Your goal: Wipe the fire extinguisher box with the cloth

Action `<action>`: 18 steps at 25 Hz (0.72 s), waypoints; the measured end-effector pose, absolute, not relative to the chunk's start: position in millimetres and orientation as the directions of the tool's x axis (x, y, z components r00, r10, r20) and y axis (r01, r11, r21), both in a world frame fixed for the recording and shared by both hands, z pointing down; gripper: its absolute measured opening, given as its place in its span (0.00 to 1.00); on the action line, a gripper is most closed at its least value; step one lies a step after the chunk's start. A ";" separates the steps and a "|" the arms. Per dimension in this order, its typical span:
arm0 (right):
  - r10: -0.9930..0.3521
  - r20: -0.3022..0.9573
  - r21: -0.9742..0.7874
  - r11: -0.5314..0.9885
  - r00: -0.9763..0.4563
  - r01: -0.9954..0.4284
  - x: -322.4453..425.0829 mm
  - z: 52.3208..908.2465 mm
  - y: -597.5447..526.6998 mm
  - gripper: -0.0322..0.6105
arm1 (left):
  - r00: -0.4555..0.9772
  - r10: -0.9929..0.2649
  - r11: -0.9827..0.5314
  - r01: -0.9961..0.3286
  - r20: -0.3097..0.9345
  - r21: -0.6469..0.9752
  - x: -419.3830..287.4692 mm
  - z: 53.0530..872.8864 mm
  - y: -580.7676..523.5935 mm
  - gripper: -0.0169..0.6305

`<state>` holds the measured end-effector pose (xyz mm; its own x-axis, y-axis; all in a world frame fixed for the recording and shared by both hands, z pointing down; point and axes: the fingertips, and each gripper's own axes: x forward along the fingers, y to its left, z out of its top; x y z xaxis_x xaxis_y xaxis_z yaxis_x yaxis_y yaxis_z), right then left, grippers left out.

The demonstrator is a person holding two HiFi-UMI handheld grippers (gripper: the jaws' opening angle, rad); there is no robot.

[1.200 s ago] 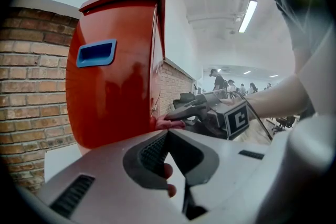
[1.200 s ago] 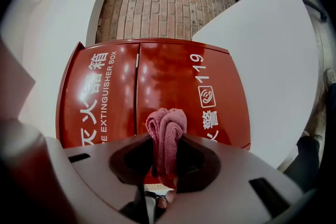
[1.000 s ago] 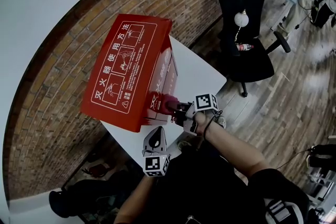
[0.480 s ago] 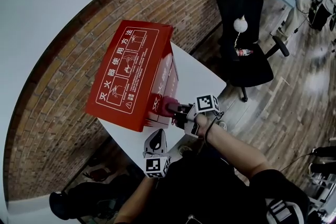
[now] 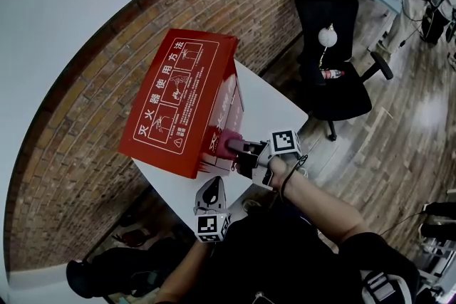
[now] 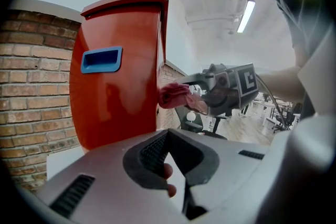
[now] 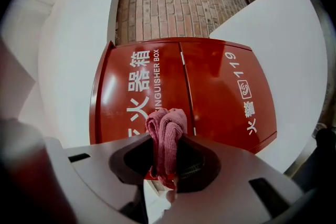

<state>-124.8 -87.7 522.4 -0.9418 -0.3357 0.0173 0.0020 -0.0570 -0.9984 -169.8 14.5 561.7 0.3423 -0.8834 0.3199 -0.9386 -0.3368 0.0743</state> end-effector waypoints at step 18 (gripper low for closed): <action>-0.368 -0.164 -0.986 0.081 -0.915 0.144 -125.9 413.2 -78.2 0.21 | 0.347 -0.887 -0.336 -0.938 0.304 0.089 -174.0 556.1 19.4 0.07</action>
